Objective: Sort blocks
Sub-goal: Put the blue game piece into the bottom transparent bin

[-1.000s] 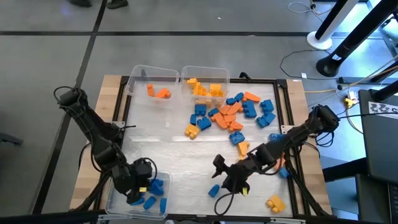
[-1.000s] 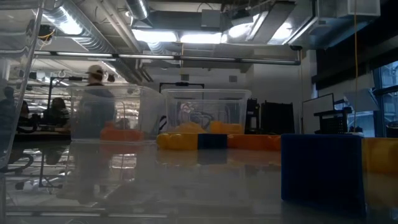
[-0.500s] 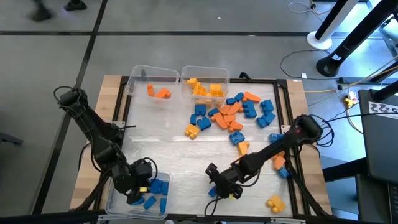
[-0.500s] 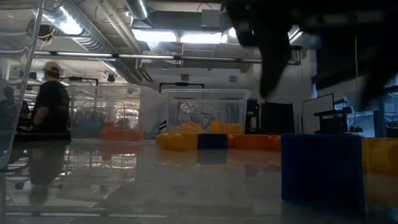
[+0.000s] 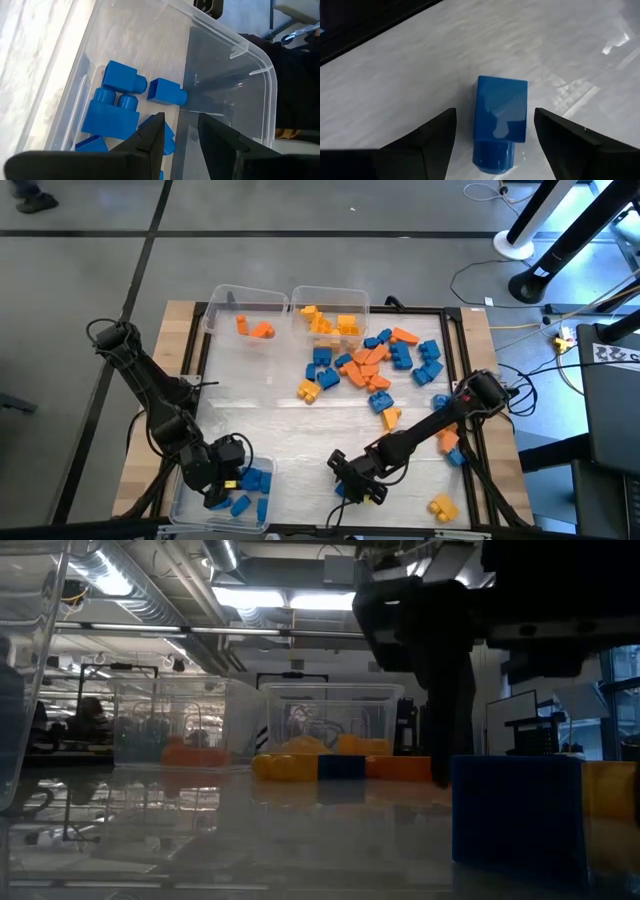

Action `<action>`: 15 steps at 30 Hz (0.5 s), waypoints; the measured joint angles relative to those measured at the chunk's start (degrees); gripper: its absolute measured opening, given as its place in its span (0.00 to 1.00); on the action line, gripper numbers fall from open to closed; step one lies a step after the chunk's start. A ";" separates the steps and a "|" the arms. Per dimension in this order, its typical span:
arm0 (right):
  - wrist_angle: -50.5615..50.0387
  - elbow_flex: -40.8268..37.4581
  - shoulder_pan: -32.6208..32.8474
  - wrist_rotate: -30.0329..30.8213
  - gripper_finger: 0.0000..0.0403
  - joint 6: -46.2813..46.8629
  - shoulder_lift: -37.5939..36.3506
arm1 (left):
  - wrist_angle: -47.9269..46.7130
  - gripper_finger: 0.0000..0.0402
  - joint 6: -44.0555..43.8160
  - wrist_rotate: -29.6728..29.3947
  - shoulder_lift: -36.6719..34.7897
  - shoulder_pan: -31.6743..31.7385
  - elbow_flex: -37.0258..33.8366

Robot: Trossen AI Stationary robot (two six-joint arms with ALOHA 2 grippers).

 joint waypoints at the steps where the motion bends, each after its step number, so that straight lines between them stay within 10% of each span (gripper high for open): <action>1: 0.32 0.00 -0.01 0.01 0.67 0.00 0.00 | 0.10 0.26 0.01 0.00 0.00 0.00 0.00; 15: 0.53 0.04 -1.48 -0.14 0.38 0.13 1.01 | 2.09 0.27 0.53 -0.01 -0.02 0.01 0.04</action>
